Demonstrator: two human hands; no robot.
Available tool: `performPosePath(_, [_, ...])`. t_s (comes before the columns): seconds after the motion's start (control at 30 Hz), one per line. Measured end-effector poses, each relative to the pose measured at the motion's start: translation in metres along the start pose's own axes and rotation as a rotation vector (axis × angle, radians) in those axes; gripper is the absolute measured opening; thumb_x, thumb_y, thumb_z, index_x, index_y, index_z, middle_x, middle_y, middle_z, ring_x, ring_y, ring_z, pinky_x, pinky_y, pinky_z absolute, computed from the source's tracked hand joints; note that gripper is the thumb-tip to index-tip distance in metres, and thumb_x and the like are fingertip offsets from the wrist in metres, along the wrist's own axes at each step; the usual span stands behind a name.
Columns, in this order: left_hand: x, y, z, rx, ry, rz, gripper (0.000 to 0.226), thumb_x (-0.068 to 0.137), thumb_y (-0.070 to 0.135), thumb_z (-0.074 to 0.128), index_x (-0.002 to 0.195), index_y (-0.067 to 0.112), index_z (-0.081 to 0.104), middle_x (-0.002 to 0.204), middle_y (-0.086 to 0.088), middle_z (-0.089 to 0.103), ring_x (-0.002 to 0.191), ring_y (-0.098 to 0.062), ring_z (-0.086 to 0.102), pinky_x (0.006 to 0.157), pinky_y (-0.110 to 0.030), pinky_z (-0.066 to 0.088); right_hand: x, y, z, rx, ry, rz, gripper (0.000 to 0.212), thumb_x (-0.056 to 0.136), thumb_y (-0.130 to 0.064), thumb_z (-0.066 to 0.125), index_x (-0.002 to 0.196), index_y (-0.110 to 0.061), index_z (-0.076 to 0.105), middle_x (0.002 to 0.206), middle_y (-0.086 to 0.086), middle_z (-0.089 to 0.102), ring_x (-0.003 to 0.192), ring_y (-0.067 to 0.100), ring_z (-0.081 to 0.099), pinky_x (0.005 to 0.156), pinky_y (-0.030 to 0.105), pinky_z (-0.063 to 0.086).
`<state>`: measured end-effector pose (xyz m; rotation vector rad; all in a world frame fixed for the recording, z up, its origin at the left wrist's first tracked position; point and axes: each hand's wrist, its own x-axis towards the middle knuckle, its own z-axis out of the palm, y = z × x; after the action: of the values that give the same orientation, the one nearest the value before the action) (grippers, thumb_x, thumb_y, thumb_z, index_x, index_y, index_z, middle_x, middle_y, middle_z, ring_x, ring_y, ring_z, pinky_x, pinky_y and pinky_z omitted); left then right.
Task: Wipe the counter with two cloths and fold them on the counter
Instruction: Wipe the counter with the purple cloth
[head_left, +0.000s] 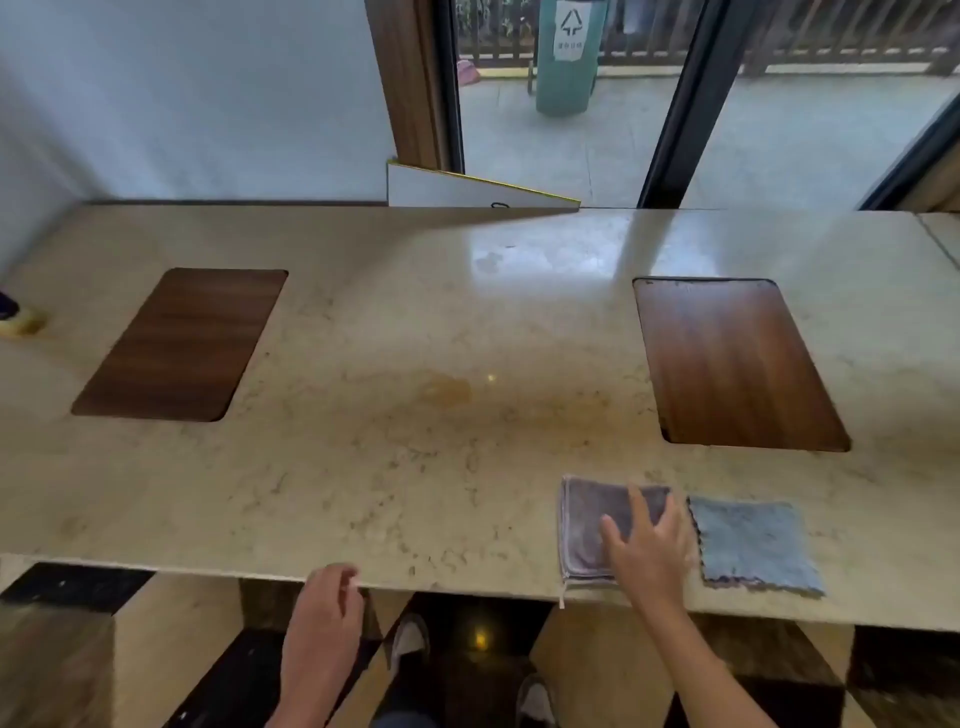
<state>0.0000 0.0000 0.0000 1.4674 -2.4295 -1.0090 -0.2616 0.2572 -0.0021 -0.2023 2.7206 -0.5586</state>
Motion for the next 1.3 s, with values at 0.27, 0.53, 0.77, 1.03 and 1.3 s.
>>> performPosePath(0.27, [0.121, 0.011, -0.011, 0.172, -0.025, 0.157, 0.041, 0.094, 0.015, 0.055, 0.134, 0.015, 0.049, 0.147, -0.009, 0.041, 0.133, -0.027, 0.041, 0.107, -0.045, 0.039, 0.002, -0.043, 0.04, -0.332, -0.079, 0.189, 0.085, 0.082, -0.08, 0.006, 0.158, -0.043, -0.006, 0.17, 0.014, -0.011, 0.154, 0.044, 0.002, 0.122, 0.055, 0.014])
performPosePath(0.53, [0.246, -0.016, -0.03, 0.306, -0.009, 0.232, 0.05, 0.095, 0.019, 0.052, 0.143, 0.003, 0.047, 0.156, -0.022, 0.037, 0.145, -0.041, 0.03, 0.117, -0.054, 0.023, -0.013, -0.109, 0.087, -0.283, 0.064, 0.2, 0.059, 0.103, -0.047, 0.043, 0.157, -0.024, 0.034, 0.167, 0.012, 0.025, 0.145, 0.045, 0.032, 0.105, 0.06, 0.036])
performPosePath(0.77, [0.282, -0.037, -0.036, 0.438, 0.007, 0.25, 0.061, 0.093, 0.042, 0.032, 0.146, 0.016, 0.049, 0.16, -0.017, 0.036, 0.151, -0.034, 0.022, 0.119, -0.052, 0.016, 0.009, -0.173, 0.121, -0.348, -0.048, 0.028, 0.065, 0.094, -0.059, 0.019, 0.154, -0.037, 0.032, 0.168, 0.007, 0.021, 0.146, 0.045, 0.032, 0.101, 0.062, 0.039])
performPosePath(1.03, [0.284, -0.04, -0.033, 0.528, 0.001, 0.215, 0.059, 0.094, 0.042, 0.033, 0.148, 0.02, 0.045, 0.163, -0.014, 0.031, 0.154, -0.032, 0.016, 0.121, -0.051, 0.014, 0.139, -0.19, 0.095, -0.226, 0.182, 0.262, 0.056, 0.106, -0.042, 0.029, 0.16, -0.028, 0.025, 0.169, 0.011, 0.016, 0.155, 0.039, 0.011, 0.117, 0.059, 0.021])
performPosePath(1.3, [0.285, -0.041, -0.033, 0.539, 0.026, 0.22, 0.058, 0.093, 0.043, 0.035, 0.145, 0.023, 0.045, 0.161, -0.012, 0.033, 0.153, -0.031, 0.019, 0.121, -0.052, 0.017, 0.105, -0.258, 0.152, -0.191, 0.101, -0.274, 0.052, 0.101, -0.03, 0.044, 0.153, -0.025, 0.042, 0.167, 0.01, 0.026, 0.155, 0.034, 0.021, 0.114, 0.056, 0.03])
